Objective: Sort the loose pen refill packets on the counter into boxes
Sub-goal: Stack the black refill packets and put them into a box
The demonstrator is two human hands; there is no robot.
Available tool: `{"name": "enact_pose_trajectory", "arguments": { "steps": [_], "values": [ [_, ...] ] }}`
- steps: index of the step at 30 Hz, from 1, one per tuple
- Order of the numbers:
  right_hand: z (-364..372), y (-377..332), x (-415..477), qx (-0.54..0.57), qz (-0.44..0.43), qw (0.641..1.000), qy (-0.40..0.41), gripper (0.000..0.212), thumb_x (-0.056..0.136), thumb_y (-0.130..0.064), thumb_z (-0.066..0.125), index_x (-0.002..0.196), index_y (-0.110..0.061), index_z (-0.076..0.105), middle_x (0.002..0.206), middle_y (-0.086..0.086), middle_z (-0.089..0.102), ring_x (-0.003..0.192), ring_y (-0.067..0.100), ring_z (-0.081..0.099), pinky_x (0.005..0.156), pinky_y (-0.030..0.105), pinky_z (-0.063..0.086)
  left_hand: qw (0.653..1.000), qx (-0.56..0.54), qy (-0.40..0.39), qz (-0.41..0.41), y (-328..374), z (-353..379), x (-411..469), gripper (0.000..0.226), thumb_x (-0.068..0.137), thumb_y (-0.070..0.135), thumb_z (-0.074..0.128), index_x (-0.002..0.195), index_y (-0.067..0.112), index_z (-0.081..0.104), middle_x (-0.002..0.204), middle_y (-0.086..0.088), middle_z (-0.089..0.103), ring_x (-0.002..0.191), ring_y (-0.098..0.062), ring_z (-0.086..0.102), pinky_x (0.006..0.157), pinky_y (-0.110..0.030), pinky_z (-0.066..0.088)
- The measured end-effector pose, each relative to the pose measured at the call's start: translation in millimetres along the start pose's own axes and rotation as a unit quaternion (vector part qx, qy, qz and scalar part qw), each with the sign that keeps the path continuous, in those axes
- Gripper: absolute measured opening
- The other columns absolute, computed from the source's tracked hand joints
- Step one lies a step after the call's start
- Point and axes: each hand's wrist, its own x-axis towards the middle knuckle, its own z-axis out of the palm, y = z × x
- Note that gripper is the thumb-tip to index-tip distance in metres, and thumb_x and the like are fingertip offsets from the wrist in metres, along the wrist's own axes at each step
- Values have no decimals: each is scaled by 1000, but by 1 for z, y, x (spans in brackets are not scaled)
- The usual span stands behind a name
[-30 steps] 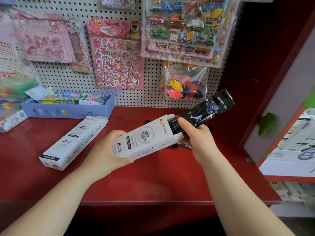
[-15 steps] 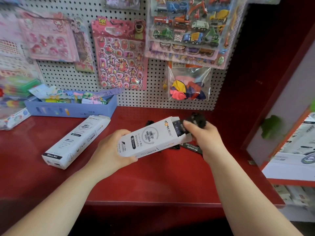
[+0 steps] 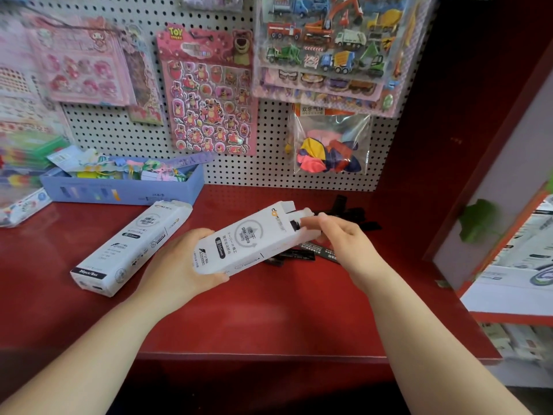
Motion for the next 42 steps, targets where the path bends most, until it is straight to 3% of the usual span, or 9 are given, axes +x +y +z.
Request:
{"name": "enact_pose_trajectory", "arguments": {
  "steps": [4, 8, 11, 15, 19, 25, 28, 33, 42],
  "values": [
    [3, 32, 7, -101, -2, 990, 98, 24, 92, -14, 47, 108, -9, 65, 109, 2, 64, 95, 8, 58, 72, 12, 40, 996, 26, 46, -77, -4, -7, 2, 55, 70, 38, 71, 118, 32, 45, 106, 5, 57, 109, -25, 53, 83, -37, 43],
    [22, 54, 17, -369, -30, 928, -45, 40, 93, -28, 46, 133, -27, 45, 152, -2, 27, 140, 23, 21, 113, 35, 17, 981, 118, 91, -121, -2, -7, 21, 69, 81, 39, 58, 139, 20, 26, 145, -8, 35, 132, -30, 32, 105, -41, 28],
    [43, 46, 30, -437, -82, 886, -129, 46, 94, -35, 40, 139, -33, 33, 157, -6, 7, 144, 19, 2, 116, 42, -1, 973, 161, 88, -142, -2, -1, 43, 68, 85, 37, 53, 141, 17, 21, 149, -8, 26, 135, -30, 24, 108, -42, 23],
    [53, 45, 44, -472, -93, 857, -184, 44, 95, -36, 38, 139, -30, 35, 155, -8, 16, 144, 17, 5, 116, 45, -6, 961, 209, 63, -172, -12, 6, 73, 65, 86, 37, 52, 140, 15, 24, 147, -10, 28, 134, -32, 24, 109, -43, 23],
    [36, 59, 44, -408, -113, 893, -151, 50, 87, -50, 43, 132, -32, 45, 152, -8, 25, 143, 15, 11, 116, 39, -2, 949, 252, 25, -189, -22, 8, 91, 68, 84, 40, 53, 139, 13, 25, 146, -12, 29, 134, -32, 23, 109, -42, 22],
    [-39, 72, 76, -327, 45, 930, 161, 52, 91, -37, 47, 139, -19, 37, 153, 11, 22, 141, 29, 18, 114, 37, 15, 976, 189, 96, -59, -4, 32, 66, 63, 89, 42, 43, 143, 21, 20, 154, -5, 13, 141, -26, 11, 114, -41, 12],
    [-58, 83, 95, -344, 136, 924, 97, 58, 92, -40, 42, 144, -22, 24, 156, 10, 9, 143, 30, 9, 116, 37, 11, 988, 144, 5, -64, 5, 61, 58, 65, 90, 50, 34, 144, 23, 11, 155, -4, 9, 143, -24, 8, 117, -38, 9],
    [-45, 89, 104, -414, 82, 906, -23, 53, 94, -37, 40, 143, -21, 28, 155, 10, 15, 144, 25, 12, 117, 33, 9, 983, 129, -48, -122, 7, 80, 80, 65, 90, 55, 25, 145, 24, 8, 155, -7, 9, 143, -27, 7, 116, -40, 6],
    [-10, 81, 65, -389, -2, 915, -108, 48, 95, -29, 41, 141, -21, 31, 156, 7, 15, 144, 19, 9, 116, 28, 7, 995, -27, -90, 32, 26, 93, 72, 59, 84, 34, 57, 136, 25, 30, 145, 9, 23, 131, -13, 34, 101, -23, 27]
  ]
}}
